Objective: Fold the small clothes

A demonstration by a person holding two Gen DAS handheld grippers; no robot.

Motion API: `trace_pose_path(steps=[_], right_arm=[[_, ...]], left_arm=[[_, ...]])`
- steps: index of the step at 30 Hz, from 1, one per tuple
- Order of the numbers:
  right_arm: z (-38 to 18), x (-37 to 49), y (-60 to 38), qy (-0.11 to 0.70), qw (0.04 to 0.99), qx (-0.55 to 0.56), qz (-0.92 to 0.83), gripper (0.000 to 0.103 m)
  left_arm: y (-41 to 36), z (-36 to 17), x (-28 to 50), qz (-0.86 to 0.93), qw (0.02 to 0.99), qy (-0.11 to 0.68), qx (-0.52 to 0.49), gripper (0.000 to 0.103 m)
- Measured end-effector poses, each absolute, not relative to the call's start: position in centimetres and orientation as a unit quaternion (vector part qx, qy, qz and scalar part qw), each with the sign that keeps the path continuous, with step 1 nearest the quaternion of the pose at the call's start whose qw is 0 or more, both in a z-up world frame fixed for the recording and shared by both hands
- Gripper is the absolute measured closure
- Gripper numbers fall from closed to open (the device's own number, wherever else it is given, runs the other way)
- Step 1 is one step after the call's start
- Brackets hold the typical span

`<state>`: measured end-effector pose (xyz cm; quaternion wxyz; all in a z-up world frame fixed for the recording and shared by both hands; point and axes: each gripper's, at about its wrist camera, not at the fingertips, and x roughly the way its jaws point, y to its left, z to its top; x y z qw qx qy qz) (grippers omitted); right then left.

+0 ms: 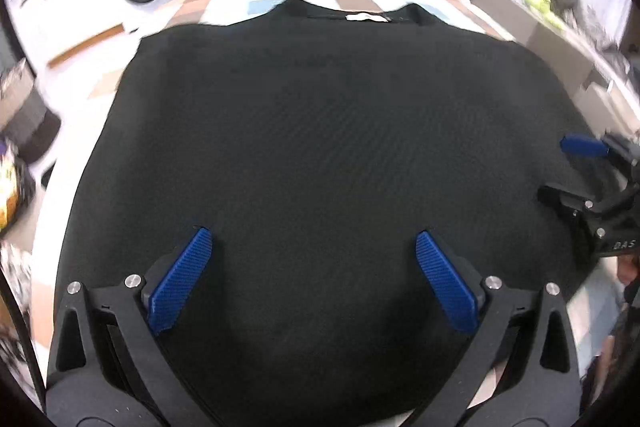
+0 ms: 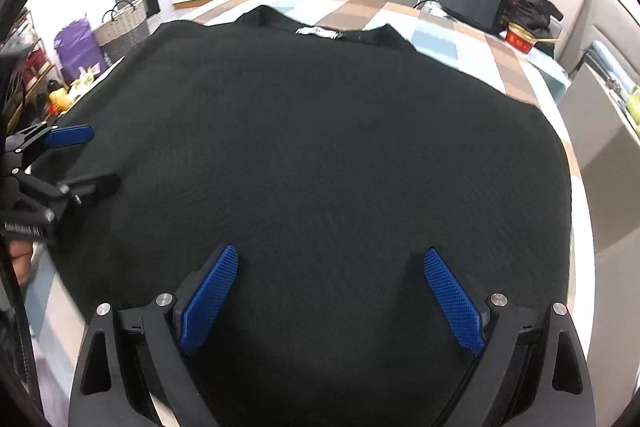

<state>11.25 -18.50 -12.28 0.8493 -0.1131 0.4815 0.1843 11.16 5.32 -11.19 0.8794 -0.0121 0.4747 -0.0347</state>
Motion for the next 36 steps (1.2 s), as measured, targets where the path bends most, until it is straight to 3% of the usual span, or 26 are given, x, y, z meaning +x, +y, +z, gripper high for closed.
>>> trace_pose_path(steps=[7,12,15,17,21,25,27,30,36], right_arm=[[-11.9,7.2,-21.1,0.493,0.845,-0.124,0.167,0.008],[-10.1,6.5,-22.2,0.473,0.866,-0.075,0.145,0.007],[-9.1,6.5,-21.7,0.459,0.875,-0.059,0.139,0.007],[-8.5,6.3,-20.9,0.451,0.878,-0.053,0.153,0.007],[-7.8,5.5,-19.4,0.440,0.878,-0.070,0.176,0.007],[-7.6,5.4,-19.6,0.438,0.881,-0.066,0.167,0.007],[-7.8,5.4,-20.1,0.439,0.883,-0.051,0.157,0.007],[-8.4,5.4,-20.6,0.446,0.881,-0.035,0.152,0.007],[-9.3,5.1,-21.5,0.463,0.873,-0.033,0.150,0.007]], left_arm=[[8.2,-10.1,4.3,0.014,0.875,0.483,-0.024,0.002],[13.4,-8.7,0.2,0.060,0.869,0.478,-0.117,0.002],[15.9,-9.1,-1.4,0.084,0.863,0.466,-0.176,0.007],[16.7,-9.4,-1.6,0.091,0.863,0.459,-0.189,0.016],[16.5,-10.0,-0.8,0.081,0.875,0.434,-0.199,0.021],[13.8,-10.4,2.6,0.059,0.888,0.426,-0.164,0.037],[13.1,-10.4,4.2,0.057,0.889,0.425,-0.158,0.074],[13.5,-10.0,5.2,0.064,0.888,0.415,-0.188,0.085],[13.9,-7.9,4.3,0.071,0.903,0.391,-0.165,0.087]])
